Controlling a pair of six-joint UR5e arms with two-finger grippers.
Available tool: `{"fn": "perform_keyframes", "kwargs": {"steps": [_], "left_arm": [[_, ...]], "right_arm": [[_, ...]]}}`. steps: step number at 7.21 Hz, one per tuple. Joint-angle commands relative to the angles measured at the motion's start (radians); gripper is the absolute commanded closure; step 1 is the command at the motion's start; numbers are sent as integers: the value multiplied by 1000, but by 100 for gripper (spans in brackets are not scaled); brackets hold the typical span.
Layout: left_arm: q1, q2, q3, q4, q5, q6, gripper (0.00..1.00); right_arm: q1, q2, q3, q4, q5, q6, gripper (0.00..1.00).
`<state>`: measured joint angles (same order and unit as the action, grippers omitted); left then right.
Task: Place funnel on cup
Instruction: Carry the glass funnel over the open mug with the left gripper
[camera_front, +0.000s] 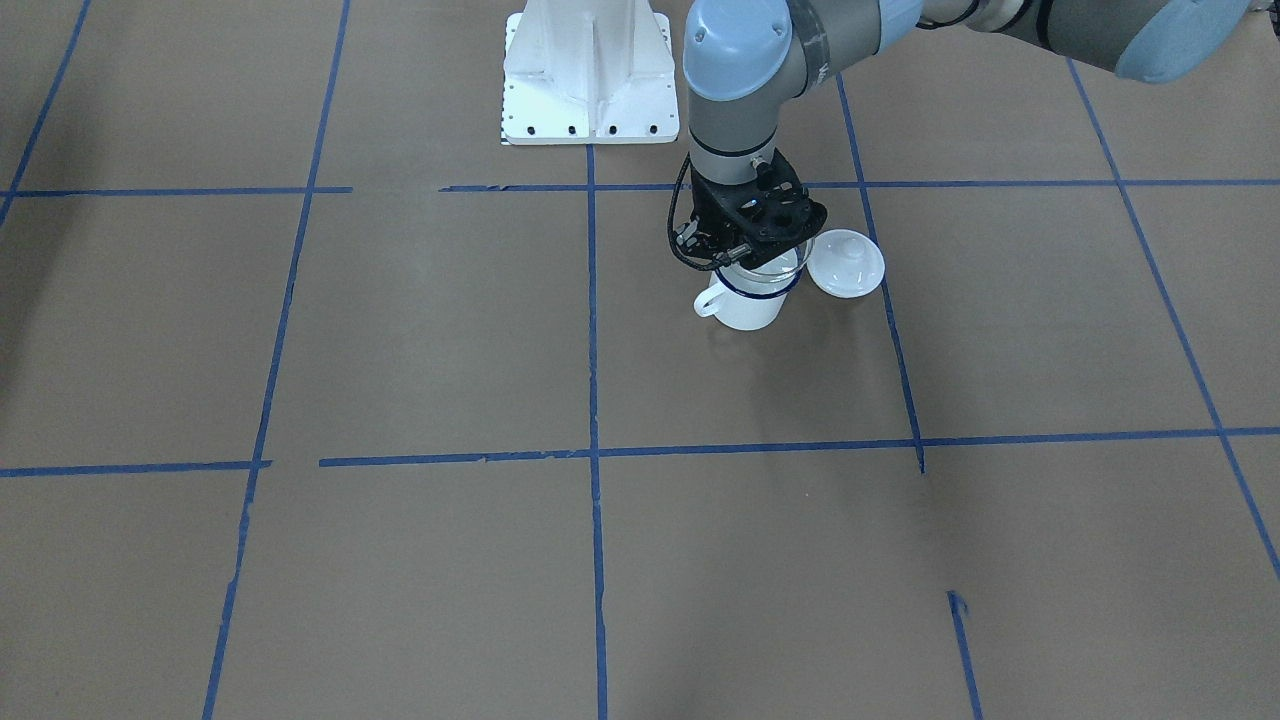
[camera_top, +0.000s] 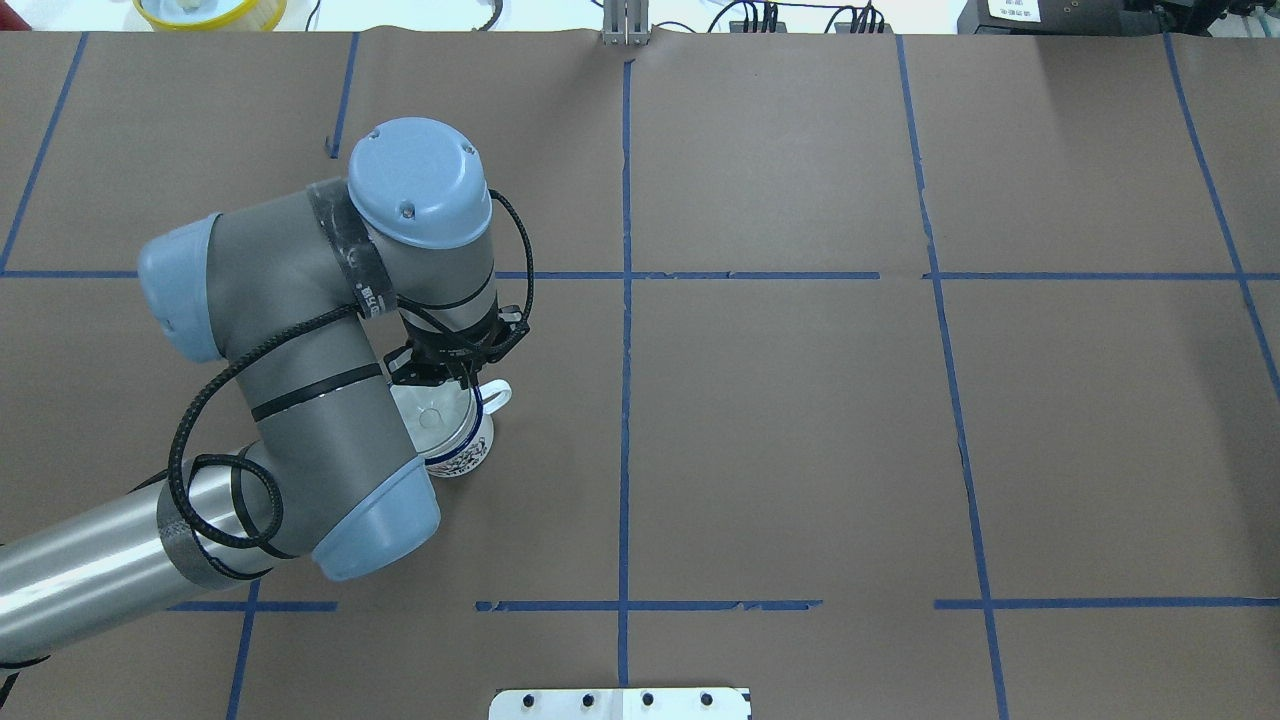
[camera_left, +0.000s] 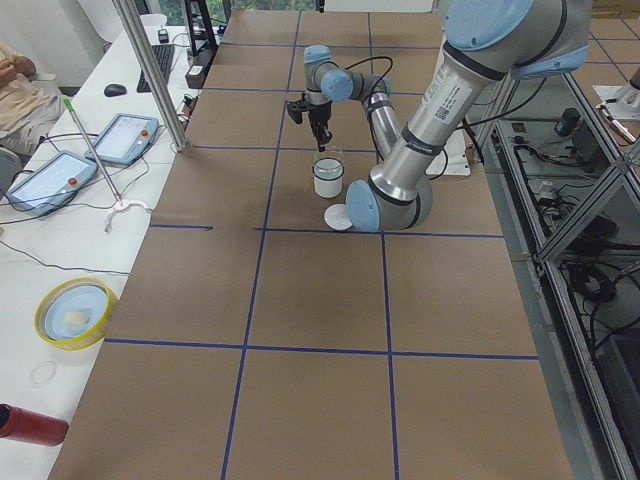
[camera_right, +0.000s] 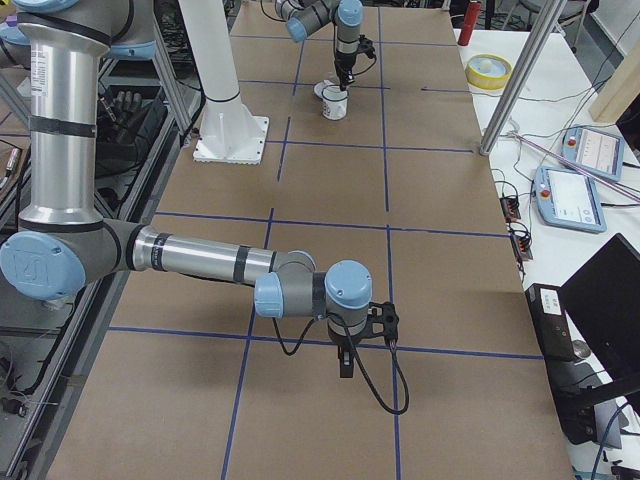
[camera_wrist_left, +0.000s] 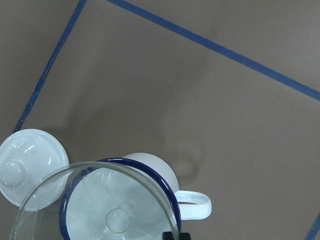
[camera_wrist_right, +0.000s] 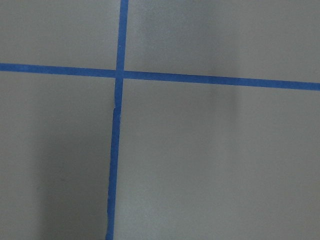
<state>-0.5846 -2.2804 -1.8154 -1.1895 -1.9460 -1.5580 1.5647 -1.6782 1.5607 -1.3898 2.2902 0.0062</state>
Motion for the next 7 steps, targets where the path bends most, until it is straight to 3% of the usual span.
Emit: {"fn": "perform_keyframes", "kwargs": {"steps": [1, 3, 5, 6, 7], "left_arm": [[8, 18, 4, -24, 2, 2, 100], [12, 24, 8, -44, 2, 3, 91], [14, 27, 7, -45, 2, 3, 39], [15, 27, 5, -47, 4, -2, 0], [14, 30, -4, -51, 6, 2, 0]], "right_arm": [[0, 0, 1, 0, 0, 0, 0], [0, 0, 1, 0, 0, 0, 0], [0, 0, -1, 0, 0, 0, 0], [0, 0, 1, 0, 0, 0, 0], [0, 0, -1, 0, 0, 0, 0]]}}
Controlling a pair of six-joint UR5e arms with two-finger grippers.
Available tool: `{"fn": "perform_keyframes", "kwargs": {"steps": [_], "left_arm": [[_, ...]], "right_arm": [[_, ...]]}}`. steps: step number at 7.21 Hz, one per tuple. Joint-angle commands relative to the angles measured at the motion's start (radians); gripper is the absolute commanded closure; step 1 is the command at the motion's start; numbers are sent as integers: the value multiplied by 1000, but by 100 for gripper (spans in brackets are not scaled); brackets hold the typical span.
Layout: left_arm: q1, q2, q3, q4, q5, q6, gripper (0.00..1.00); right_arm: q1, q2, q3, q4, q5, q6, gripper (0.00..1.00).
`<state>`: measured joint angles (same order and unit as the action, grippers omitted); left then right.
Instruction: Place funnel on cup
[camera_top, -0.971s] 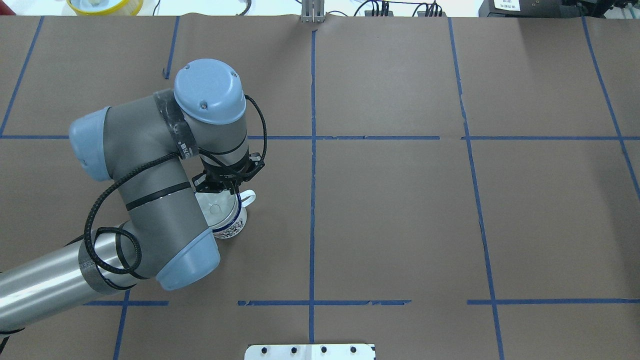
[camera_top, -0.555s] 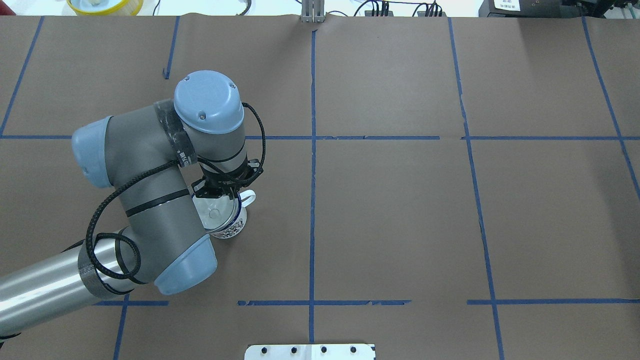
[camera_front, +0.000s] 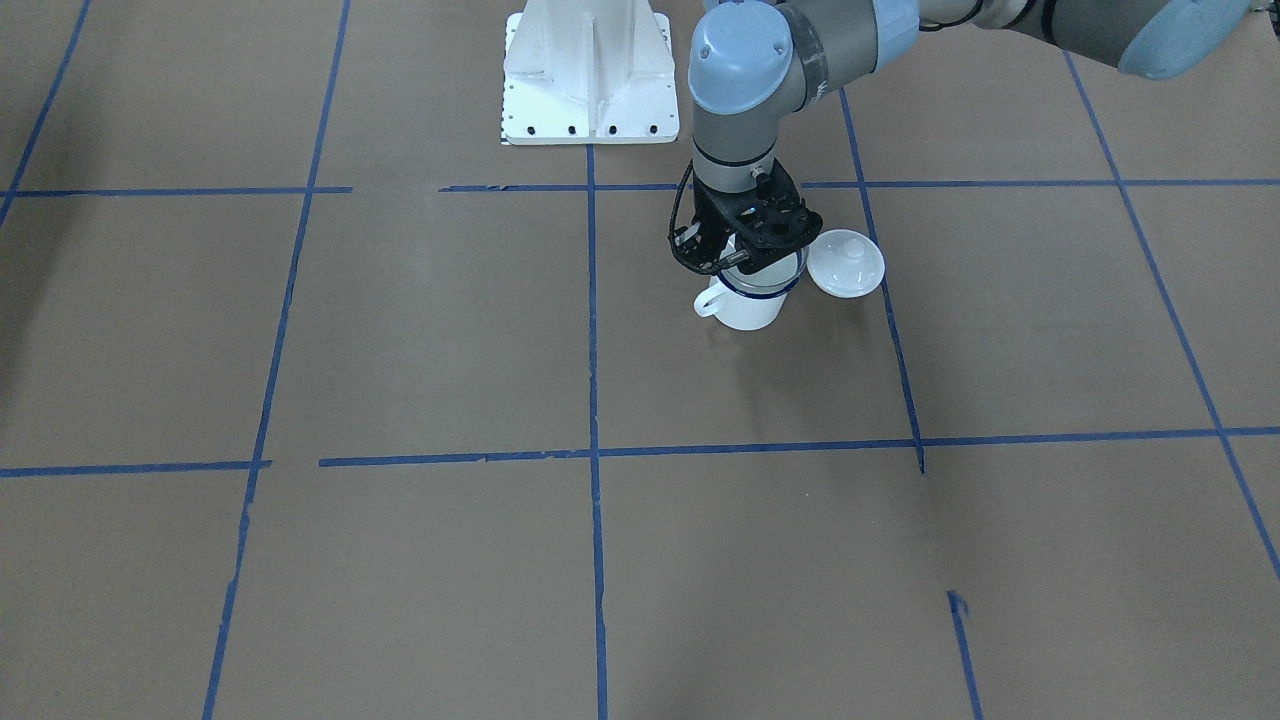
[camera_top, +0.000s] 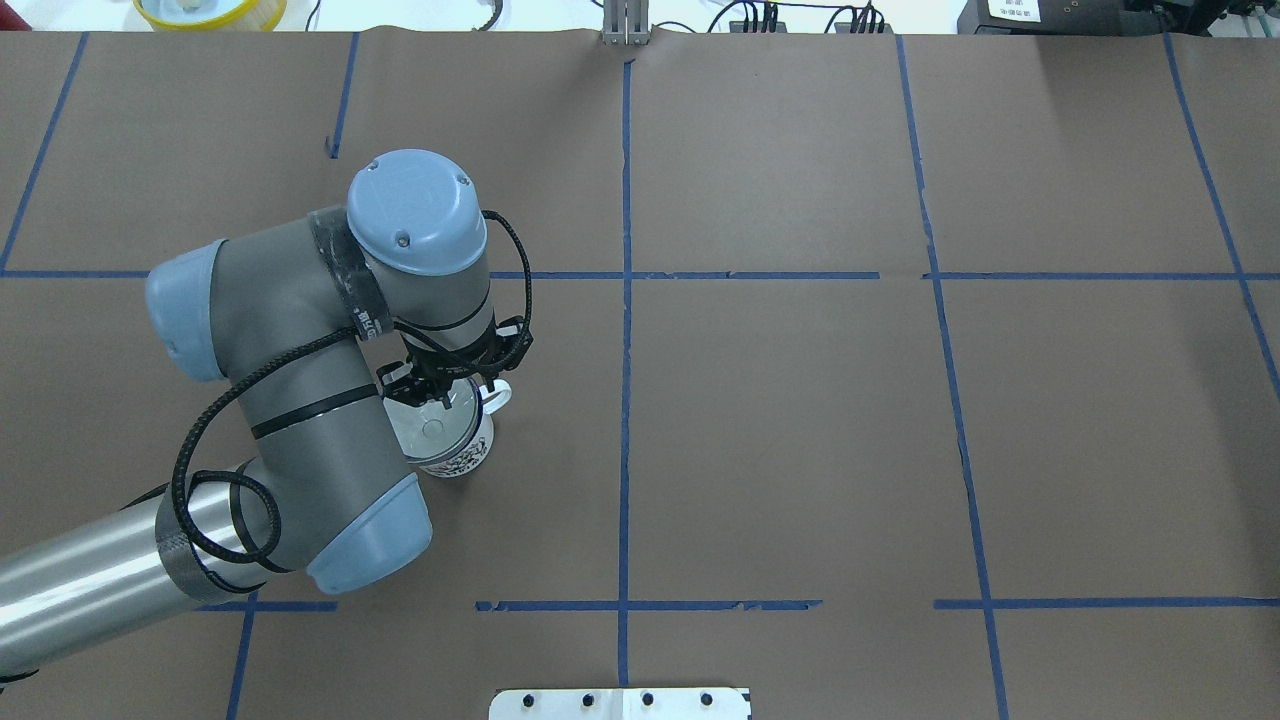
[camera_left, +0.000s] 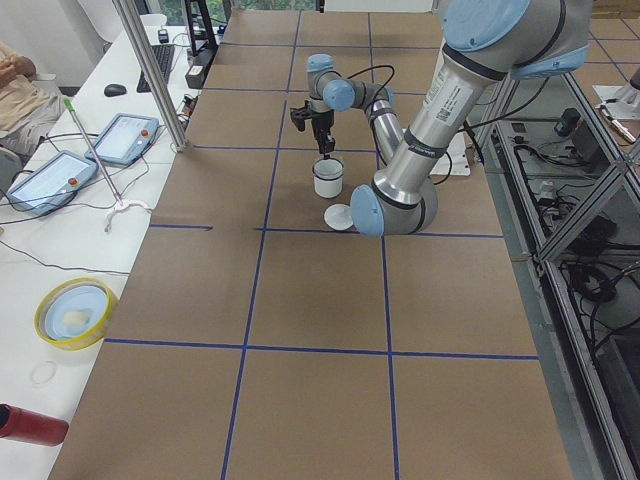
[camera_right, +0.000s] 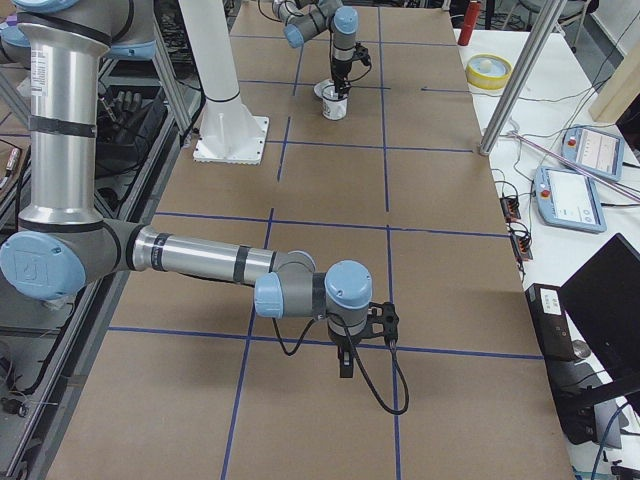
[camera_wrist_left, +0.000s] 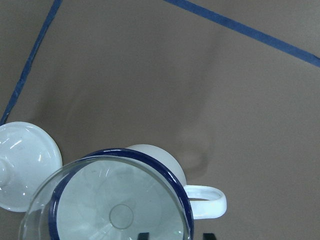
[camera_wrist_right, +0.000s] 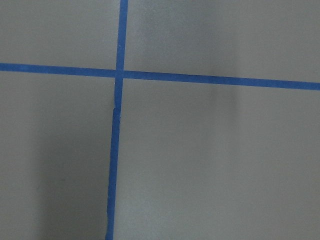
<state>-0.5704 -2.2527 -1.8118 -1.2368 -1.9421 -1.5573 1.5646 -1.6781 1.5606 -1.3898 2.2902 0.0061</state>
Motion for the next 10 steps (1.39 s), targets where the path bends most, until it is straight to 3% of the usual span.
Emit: {"fn": "perform_keyframes", "kwargs": {"steps": [1, 3, 4, 6, 8, 10], "left_arm": [[-9, 27, -56, -7, 5, 19, 0], [-173, 204, -209, -158, -6, 315, 0], [-284, 287, -218, -241, -17, 471, 0], [-556, 449, -209, -267, -227, 941, 0], [-795, 607, -148, -268, -299, 1347, 0], [-971, 689, 21, -289, -311, 1703, 0]], "right_arm": [[0, 0, -1, 0, 0, 0, 0], [0, 0, -1, 0, 0, 0, 0], [0, 0, -1, 0, 0, 0, 0], [0, 0, -1, 0, 0, 0, 0], [0, 0, -1, 0, 0, 0, 0], [0, 0, -1, 0, 0, 0, 0]]}}
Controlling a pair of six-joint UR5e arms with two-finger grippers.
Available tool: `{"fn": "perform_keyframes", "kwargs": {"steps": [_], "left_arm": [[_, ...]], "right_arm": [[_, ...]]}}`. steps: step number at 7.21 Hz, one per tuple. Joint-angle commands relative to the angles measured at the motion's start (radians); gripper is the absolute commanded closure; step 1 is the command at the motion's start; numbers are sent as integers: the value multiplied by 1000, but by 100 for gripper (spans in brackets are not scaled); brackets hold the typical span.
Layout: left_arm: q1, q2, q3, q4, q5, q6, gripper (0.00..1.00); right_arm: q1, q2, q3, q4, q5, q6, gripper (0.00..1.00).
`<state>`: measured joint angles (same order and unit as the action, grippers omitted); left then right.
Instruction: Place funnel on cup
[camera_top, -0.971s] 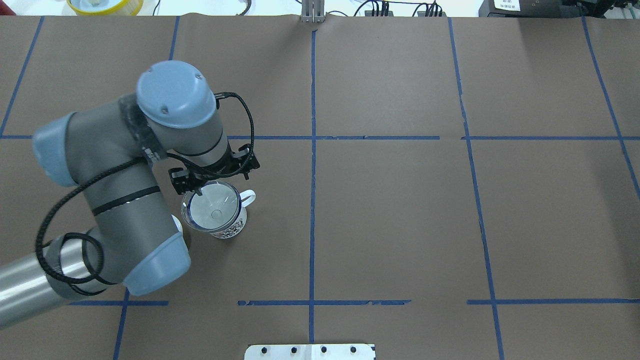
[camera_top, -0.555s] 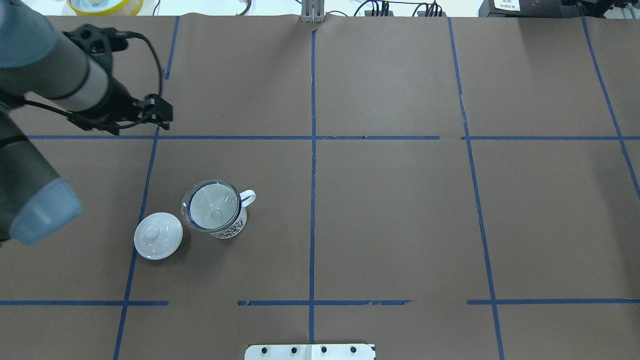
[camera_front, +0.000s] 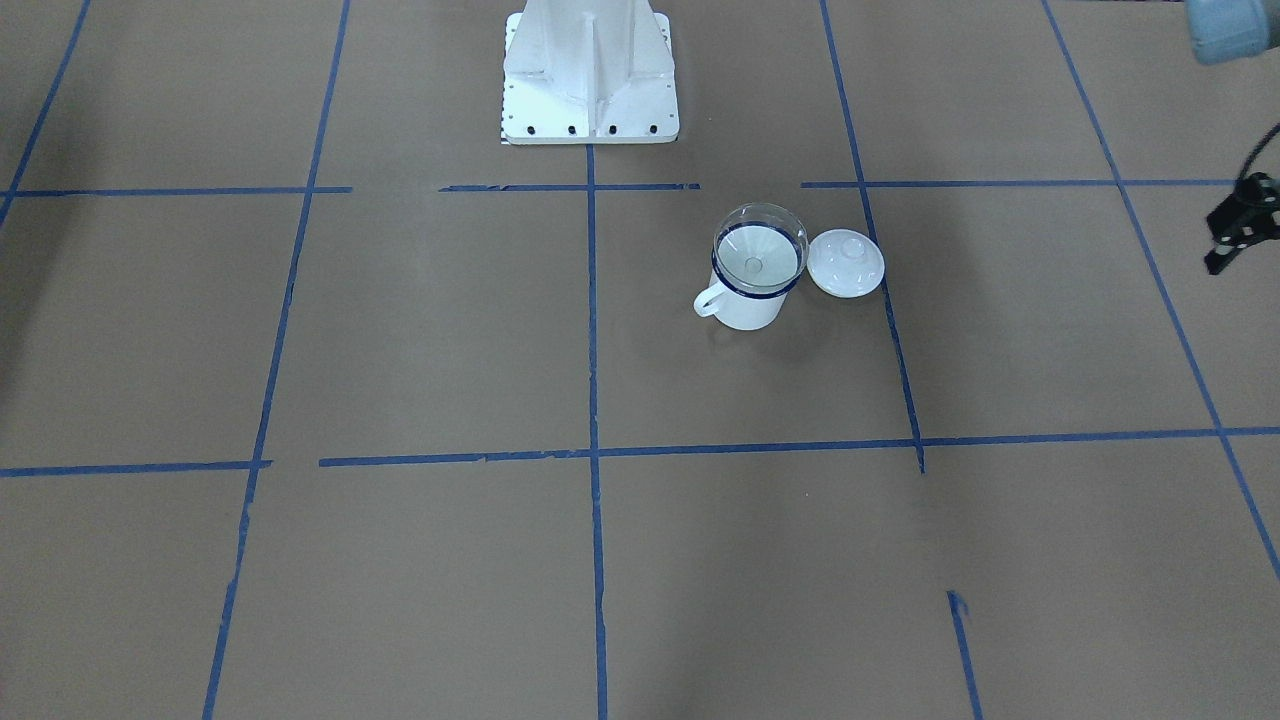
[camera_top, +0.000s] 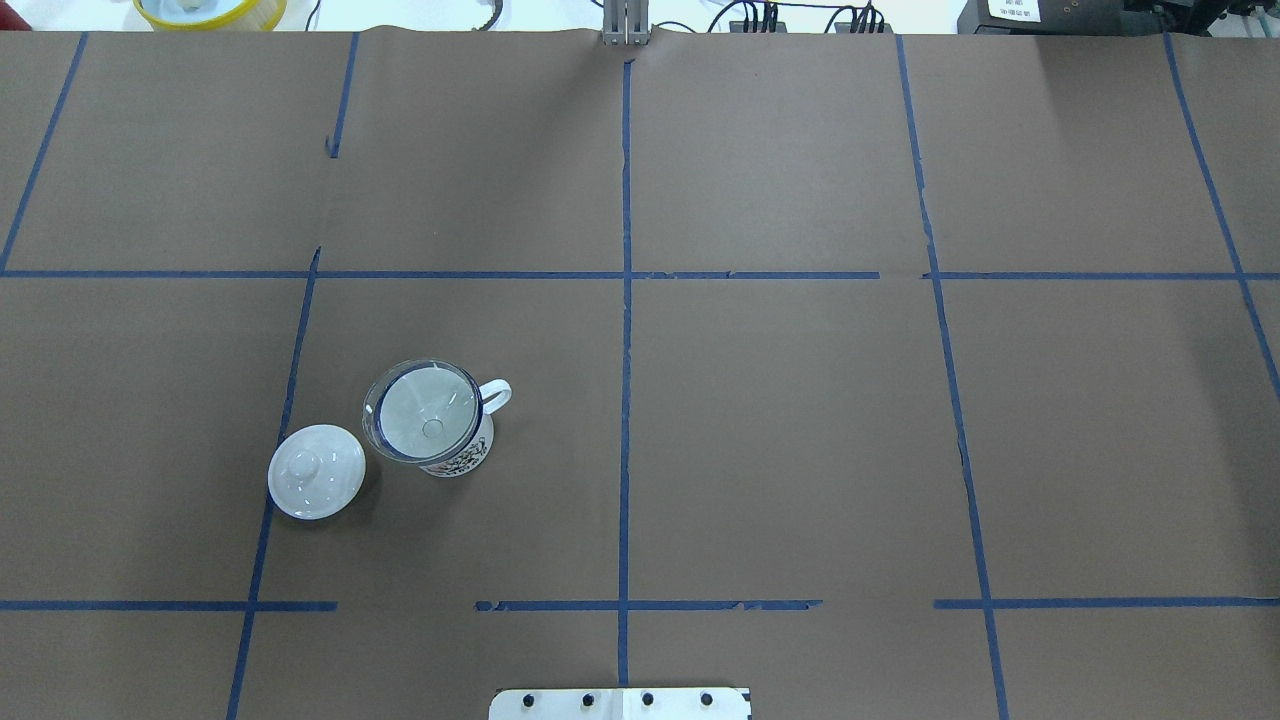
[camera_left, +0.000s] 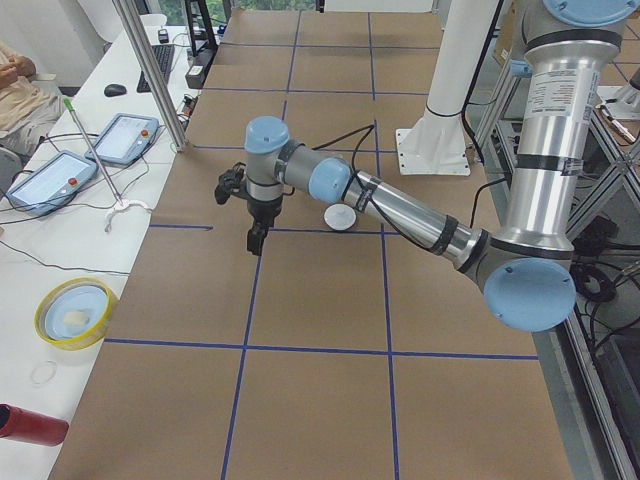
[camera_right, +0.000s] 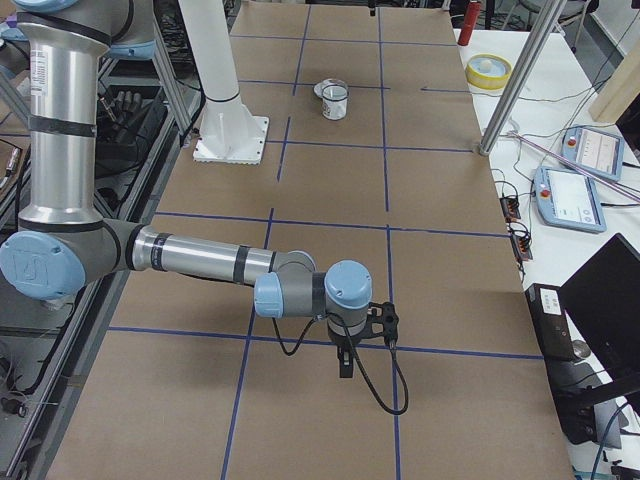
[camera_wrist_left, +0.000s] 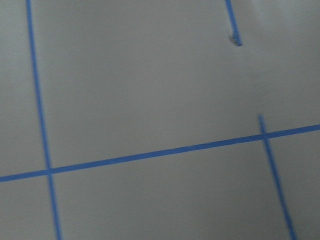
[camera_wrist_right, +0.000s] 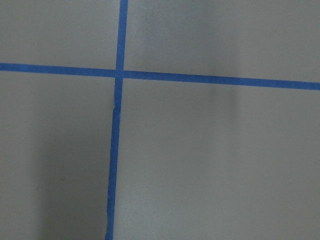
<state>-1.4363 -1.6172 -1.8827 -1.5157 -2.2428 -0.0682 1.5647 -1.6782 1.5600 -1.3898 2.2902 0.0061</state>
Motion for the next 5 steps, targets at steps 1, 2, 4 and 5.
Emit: {"fn": "perform_keyframes", "kwargs": {"steps": [1, 2, 4, 5], "left_arm": [[-134, 63, 150, -18, -11, 253, 0], [-136, 98, 161, -18, -11, 231, 0], [-136, 103, 172, -18, -80, 206, 0], [-138, 105, 168, -21, -90, 211, 0]], "right_arm": [[0, 0, 0, 0, 0, 0, 0], [0, 0, 0, 0, 0, 0, 0], [0, 0, 0, 0, 0, 0, 0], [0, 0, 0, 0, 0, 0, 0]]}}
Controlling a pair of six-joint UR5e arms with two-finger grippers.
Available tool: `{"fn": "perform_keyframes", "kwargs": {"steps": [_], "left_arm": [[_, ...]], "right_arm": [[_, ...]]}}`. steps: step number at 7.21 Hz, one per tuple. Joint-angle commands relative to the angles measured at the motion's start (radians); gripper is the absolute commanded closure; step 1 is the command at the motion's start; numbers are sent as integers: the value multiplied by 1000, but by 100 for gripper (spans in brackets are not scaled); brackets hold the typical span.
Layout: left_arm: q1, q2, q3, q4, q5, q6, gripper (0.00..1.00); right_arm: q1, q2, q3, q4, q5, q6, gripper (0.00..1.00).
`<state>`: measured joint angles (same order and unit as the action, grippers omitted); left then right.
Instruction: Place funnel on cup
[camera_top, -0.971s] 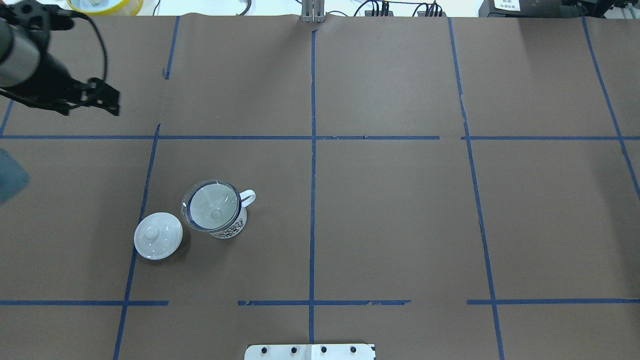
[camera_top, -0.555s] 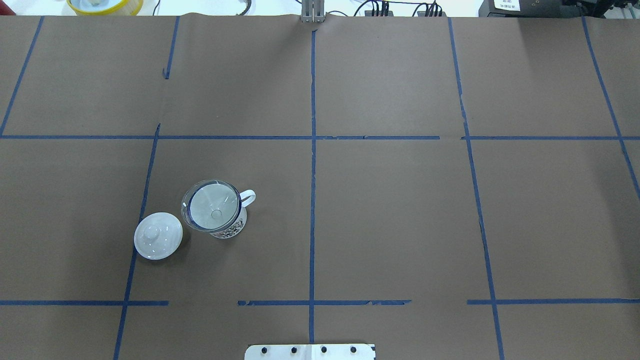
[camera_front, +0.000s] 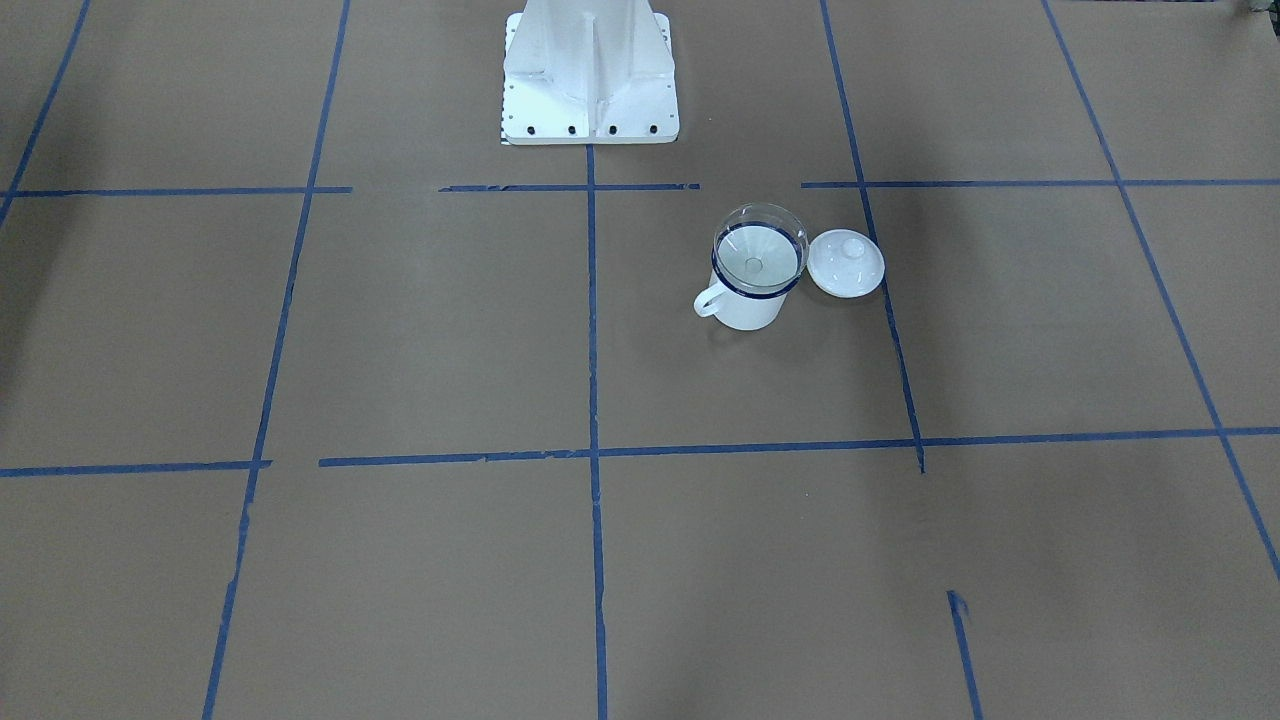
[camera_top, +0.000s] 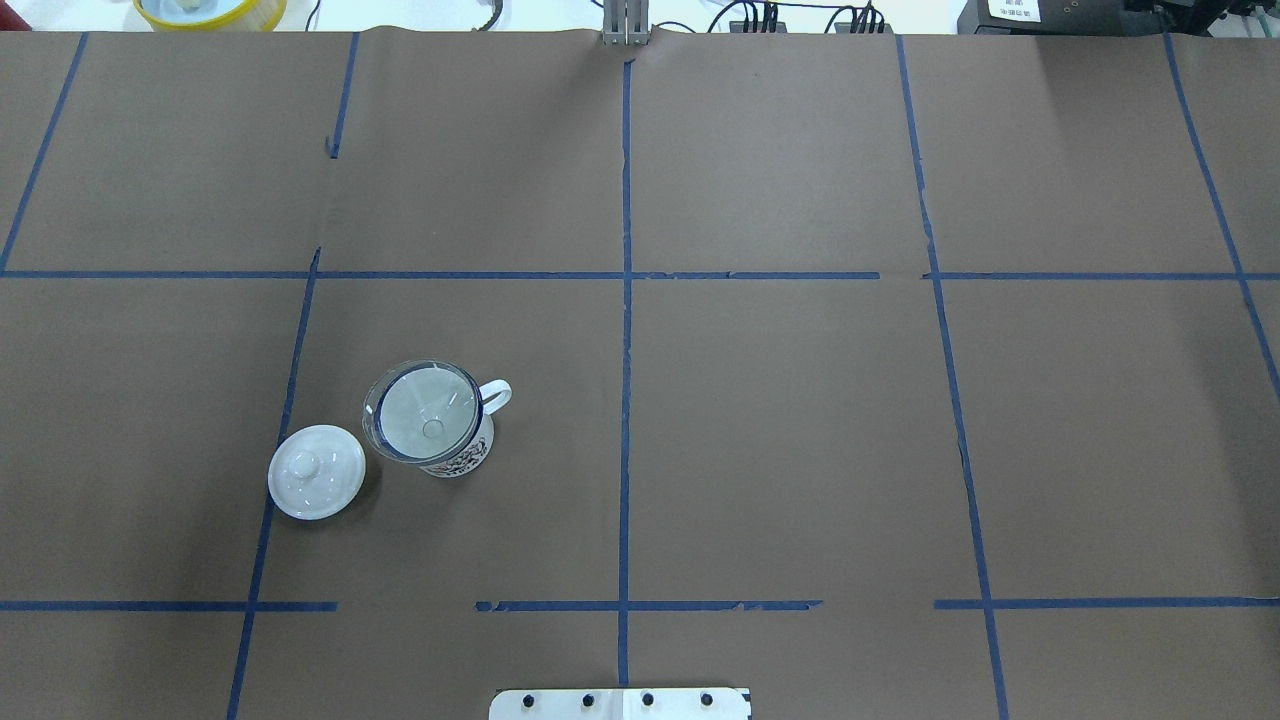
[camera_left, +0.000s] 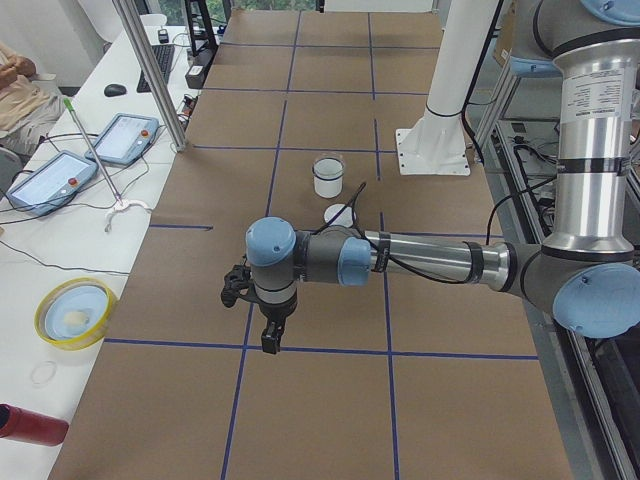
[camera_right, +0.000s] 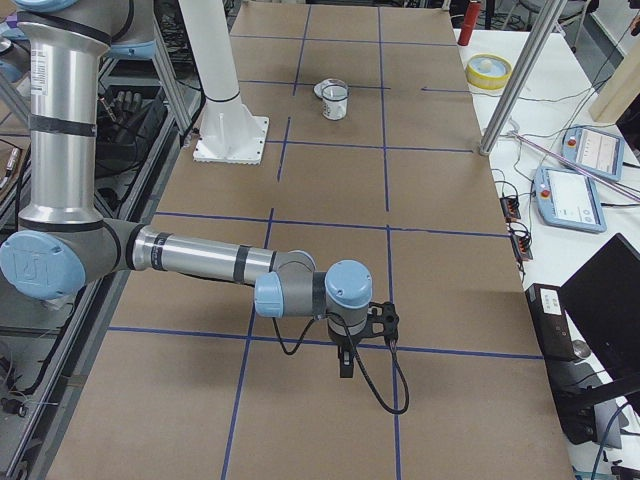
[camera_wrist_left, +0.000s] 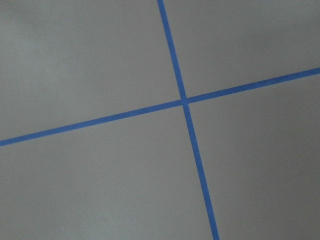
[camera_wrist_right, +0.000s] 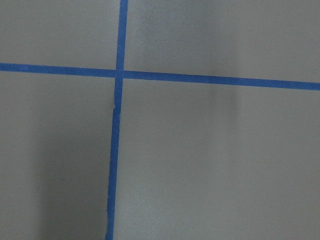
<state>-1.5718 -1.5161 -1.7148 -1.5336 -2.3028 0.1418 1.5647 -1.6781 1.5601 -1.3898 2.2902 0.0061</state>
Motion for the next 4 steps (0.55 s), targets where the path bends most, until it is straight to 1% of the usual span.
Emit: {"fn": "perform_keyframes", "kwargs": {"steps": [1, 2, 4], "left_arm": [[-2, 2, 3, 9, -74, -4, 0], [1, 2, 7, 10, -119, -4, 0], [1, 2, 3, 9, -109, -4, 0]], "right_arm": [[0, 0, 0, 0, 0, 0, 0], [0, 0, 0, 0, 0, 0, 0], [0, 0, 0, 0, 0, 0, 0]]}}
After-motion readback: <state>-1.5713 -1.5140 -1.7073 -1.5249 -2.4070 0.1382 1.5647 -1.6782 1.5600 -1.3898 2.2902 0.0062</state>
